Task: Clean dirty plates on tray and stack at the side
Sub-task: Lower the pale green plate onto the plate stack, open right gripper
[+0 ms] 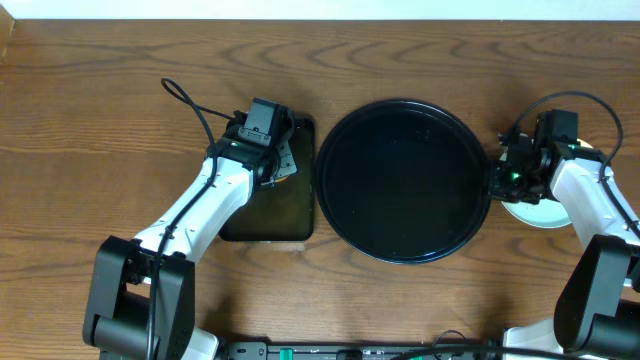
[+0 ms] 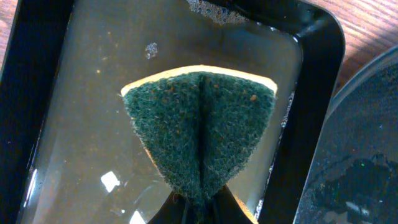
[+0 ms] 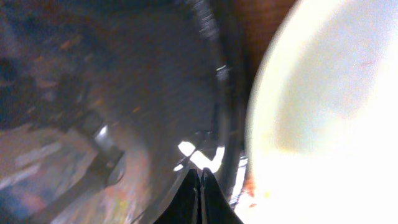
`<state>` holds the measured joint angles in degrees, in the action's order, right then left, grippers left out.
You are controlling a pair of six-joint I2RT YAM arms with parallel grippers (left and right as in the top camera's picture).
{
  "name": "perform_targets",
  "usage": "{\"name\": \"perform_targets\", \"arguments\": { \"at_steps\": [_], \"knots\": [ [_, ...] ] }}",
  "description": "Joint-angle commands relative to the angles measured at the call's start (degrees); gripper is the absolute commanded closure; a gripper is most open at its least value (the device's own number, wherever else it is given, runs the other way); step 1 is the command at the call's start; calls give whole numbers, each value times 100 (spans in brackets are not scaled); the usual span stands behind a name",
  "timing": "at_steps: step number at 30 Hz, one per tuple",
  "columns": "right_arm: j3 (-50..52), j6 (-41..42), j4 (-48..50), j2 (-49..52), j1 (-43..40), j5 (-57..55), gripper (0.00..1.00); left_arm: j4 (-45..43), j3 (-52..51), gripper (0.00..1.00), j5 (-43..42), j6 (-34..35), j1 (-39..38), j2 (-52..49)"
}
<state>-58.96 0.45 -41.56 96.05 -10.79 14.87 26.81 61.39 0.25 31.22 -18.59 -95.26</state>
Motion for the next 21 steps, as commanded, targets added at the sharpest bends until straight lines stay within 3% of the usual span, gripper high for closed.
{"name": "perform_targets", "arguments": {
  "at_steps": [1,6,9,12,16,21],
  "knots": [
    [-20,448,157,-131,-76,-763,99,17,-42,92,92,-79,20,-33],
    [-20,490,623,-214,-118,-1405,96,17,-42,91,92,-79,20,-33],
    [-20,697,651,-221,-120,-1891,99,20,-42,91,90,-79,20,-33],
    [-20,737,680,-236,-122,-1967,99,17,-42,91,92,-79,20,-33],
    [-37,1399,728,-260,-302,-2264,98,22,-42,92,92,-79,20,-33],
    [-39,1440,1054,-251,-673,-2153,99,39,-42,92,90,-79,20,-33]
  ]
}}
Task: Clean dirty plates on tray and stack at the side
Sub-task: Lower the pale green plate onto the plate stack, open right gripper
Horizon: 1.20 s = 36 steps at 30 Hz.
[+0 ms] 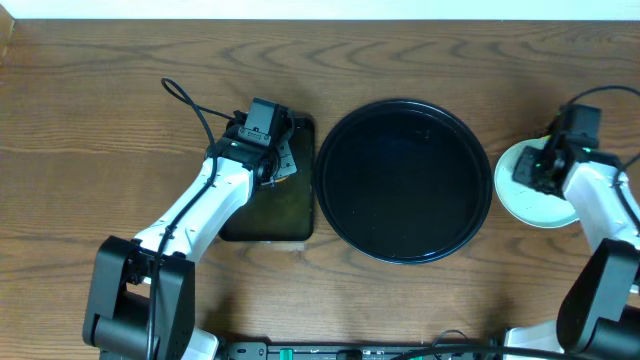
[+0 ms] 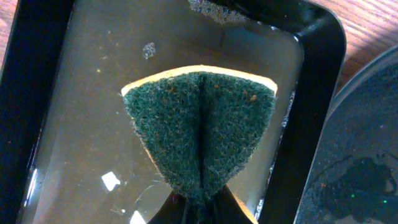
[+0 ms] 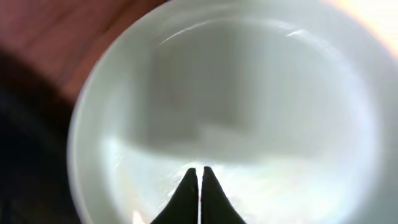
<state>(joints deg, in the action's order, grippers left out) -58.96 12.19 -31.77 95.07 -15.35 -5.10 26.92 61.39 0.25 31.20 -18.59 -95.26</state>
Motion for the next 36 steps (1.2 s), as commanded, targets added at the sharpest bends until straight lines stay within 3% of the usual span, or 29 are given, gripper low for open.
{"name": "perform_targets", "arguments": {
  "at_steps": [1,19,36],
  "knots": [
    [-39,234,111,-140,-280,-151,99,28,-42,92,90,-76,20,-33],
    [-39,87,627,614,-1325,-66,98,26,-42,92,92,-76,22,-33],
    [-39,256,1523,798,-1947,-208,89,26,-42,91,326,-76,28,-33]
  ]
}}
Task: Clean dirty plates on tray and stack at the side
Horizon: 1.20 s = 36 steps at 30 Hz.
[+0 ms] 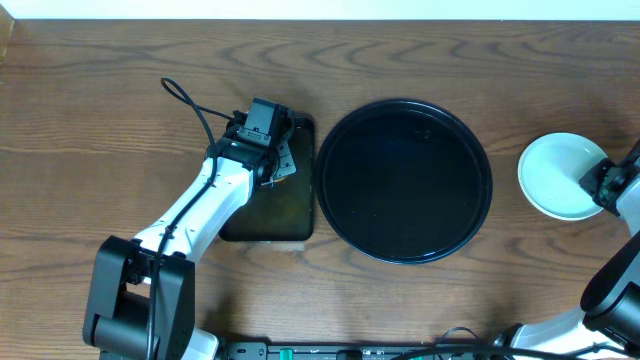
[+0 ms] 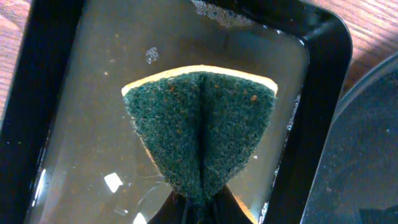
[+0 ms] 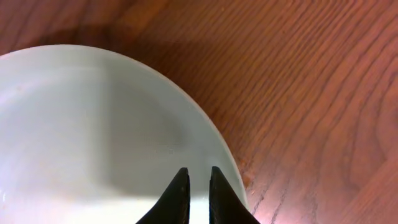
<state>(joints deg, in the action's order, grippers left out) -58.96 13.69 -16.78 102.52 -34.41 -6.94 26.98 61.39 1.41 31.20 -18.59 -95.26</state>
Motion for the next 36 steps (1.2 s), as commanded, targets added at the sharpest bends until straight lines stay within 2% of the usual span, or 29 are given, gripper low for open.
{"name": "perform_targets", "arguments": {
  "at_steps": [1,3,5,8,12,13,14,18,21,22,23,30,36],
  "knots": [
    [-39,105,35,52,-44,48,87,20,-42,91,275,-76,31,-33],
    [-39,35,55,46,-42,341,81,17,-42,91,354,-76,37,-33],
    [-39,-129,37,46,-37,839,77,17,-42,78,455,-79,46,-33],
    [-39,-219,-46,44,35,1475,71,-2,-42,73,518,-79,114,-33],
    [-39,-221,-192,-7,271,1587,64,-4,-42,66,529,-79,227,-33],
    [-39,-221,-221,-59,367,1576,62,-4,-42,60,529,-81,247,-33],
    [-39,-221,-267,-190,514,1578,61,0,-42,50,527,-125,256,-33],
    [-39,-570,-496,-643,920,1585,57,85,-42,34,461,-577,251,-33],
    [-39,-1086,-1058,-1054,1300,1582,44,358,-42,23,463,-590,280,28],
    [-39,-1255,-1329,-1202,1419,1576,27,463,-42,22,468,-590,299,79],
    [-39,-1364,-1528,-1320,1508,1580,1,531,-42,22,470,-590,317,125],
    [7,-1462,-2312,-2138,1958,1534,1,745,-203,18,573,-544,444,1134],
    [815,-1169,-2031,-3602,2179,1128,1,463,-1189,17,573,-542,444,2476]
  ]
}}
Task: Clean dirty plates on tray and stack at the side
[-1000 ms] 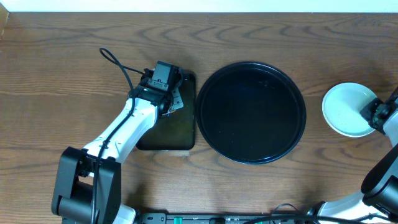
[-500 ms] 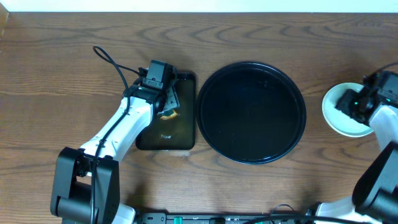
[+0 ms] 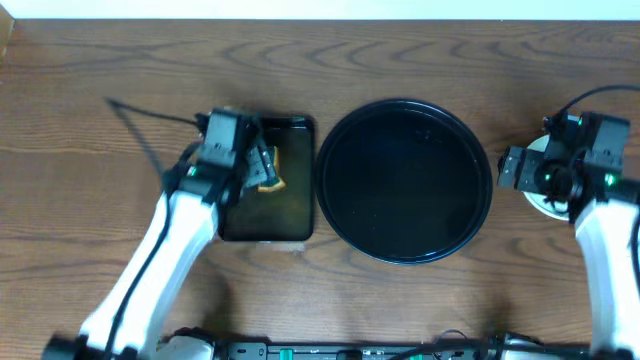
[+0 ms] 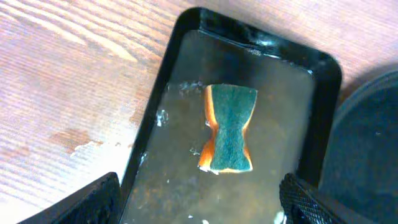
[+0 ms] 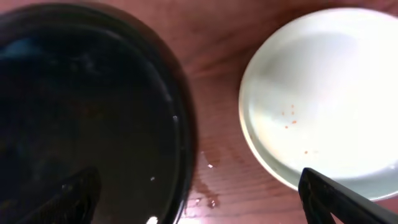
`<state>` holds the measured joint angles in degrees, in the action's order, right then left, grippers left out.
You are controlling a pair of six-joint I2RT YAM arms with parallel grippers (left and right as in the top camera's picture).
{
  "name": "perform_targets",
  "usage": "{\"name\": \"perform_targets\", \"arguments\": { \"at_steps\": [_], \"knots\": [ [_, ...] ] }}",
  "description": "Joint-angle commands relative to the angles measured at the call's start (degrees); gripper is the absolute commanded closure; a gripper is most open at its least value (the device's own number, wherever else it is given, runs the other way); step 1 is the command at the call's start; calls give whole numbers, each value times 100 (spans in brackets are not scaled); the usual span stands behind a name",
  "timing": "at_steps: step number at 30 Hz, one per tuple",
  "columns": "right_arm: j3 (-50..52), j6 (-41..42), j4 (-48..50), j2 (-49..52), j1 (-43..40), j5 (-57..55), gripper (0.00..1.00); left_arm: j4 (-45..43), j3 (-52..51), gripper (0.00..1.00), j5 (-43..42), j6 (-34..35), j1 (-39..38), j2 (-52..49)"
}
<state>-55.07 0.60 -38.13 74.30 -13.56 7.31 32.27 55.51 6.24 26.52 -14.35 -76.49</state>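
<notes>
A white plate with a few red specks lies on the wood just right of the round black tray. In the overhead view my right arm covers most of the plate. My right gripper is open above the gap between tray and plate, holding nothing. The green and yellow sponge, pinched at its waist, lies in the water of the rectangular black basin. My left gripper hangs open above the basin, well clear of the sponge.
The round tray fills the table's middle, its left rim close beside the basin. Water drops wet the wood between tray and plate. Bare wood lies left of the basin and along the back.
My left gripper has let go of the sponge, opened wide and risen above the basin. My right gripper has moved from the plate's far right edge to its left side and now stands wide open.
My left gripper stayed shut on the sponge in the basin water through all earlier moments. My right gripper, fingers together, was at the round tray's right rim, then over the plate, then at the plate's right edge farther from the tray. Now both are open and raised.
</notes>
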Motion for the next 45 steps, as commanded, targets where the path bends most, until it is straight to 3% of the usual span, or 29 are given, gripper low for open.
{"name": "perform_targets", "arguments": {
  "at_steps": [1,6,7,11,25,45],
  "knots": [
    [601,221,164,-1082,94,-299,1,-79,-776,17,90,-74,20,835],
    [1375,256,264,-2496,90,-273,1,-131,-1480,16,92,-81,20,2061],
    [1460,256,236,-2671,90,-275,1,-111,-1508,12,90,-81,20,2181],
    [1572,254,101,-3069,90,-278,1,-59,-1513,12,87,-81,20,2441],
    [1574,254,-501,-3075,90,-278,1,50,-1513,11,87,-81,20,2391],
    [1574,254,-516,-3075,90,-275,1,50,-1513,11,87,-81,20,2288]
  ]
}}
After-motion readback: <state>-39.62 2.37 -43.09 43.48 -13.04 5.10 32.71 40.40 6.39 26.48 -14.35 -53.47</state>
